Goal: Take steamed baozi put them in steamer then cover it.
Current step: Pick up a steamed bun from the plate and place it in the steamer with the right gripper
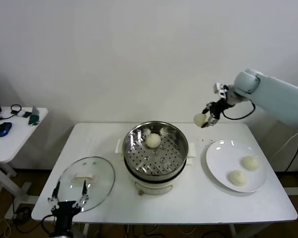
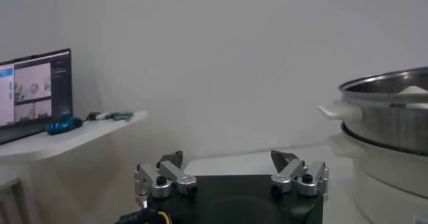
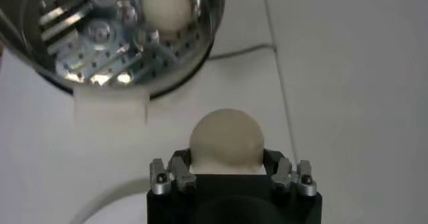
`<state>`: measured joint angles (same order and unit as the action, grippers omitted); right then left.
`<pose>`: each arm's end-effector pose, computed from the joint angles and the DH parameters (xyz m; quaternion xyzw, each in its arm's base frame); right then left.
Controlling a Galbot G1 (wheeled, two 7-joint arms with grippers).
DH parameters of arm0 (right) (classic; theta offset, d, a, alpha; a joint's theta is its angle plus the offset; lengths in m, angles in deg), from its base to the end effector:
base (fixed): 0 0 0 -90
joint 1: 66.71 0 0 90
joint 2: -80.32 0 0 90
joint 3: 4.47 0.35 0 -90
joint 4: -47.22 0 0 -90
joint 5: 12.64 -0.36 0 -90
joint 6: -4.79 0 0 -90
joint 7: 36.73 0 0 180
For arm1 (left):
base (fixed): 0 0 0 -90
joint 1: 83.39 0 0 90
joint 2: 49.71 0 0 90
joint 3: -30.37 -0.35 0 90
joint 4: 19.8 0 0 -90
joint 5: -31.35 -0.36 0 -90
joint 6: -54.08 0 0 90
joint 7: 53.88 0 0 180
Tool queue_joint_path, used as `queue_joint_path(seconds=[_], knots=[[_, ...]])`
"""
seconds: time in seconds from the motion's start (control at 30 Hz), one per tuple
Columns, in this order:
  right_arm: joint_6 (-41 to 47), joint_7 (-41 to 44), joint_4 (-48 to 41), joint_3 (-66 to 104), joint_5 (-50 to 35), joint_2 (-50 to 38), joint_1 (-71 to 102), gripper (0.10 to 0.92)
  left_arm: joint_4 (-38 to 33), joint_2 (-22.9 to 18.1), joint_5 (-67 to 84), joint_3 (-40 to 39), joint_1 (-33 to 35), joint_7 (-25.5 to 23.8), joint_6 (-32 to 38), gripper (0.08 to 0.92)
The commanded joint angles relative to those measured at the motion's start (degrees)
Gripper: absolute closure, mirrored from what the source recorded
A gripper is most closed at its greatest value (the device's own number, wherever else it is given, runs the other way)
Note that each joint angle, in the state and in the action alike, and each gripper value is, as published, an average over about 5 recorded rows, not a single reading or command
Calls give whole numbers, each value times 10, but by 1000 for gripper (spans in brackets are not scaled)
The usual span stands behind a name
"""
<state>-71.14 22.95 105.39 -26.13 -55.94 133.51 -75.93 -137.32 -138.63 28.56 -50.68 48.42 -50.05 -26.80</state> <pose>0.6129 -0.0959 -0.0149 0.5156 -0.6643 0.4179 0.3439 0.1133 0.0531 -0.3464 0.0828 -0.9923 -0.0819 0.0430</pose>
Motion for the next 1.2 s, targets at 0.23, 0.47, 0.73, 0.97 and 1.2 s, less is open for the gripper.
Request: queue_joint_path(seconds=[0.23,0.47,0.73,0.97,1.2], knots=[[48,-63,106,-107,-172,132,-88,338,-29,1,-1,-6,22,-17,-2,177],[51,-77,92,-132,-179,208,-61,338,-44,2,6,-5,20,-28,-14,177],[54,-88,80,-144,-170,259,-19,338,-40,5,6,-3,21,-28,-12,177],[52,-86,58,-154,-151,281,8,338,-34,8,9,1,23,-26,-9,177],[50,-82,45,-155,-134,284,21,330,-31,9,9,2,21,-26,-10,177]])
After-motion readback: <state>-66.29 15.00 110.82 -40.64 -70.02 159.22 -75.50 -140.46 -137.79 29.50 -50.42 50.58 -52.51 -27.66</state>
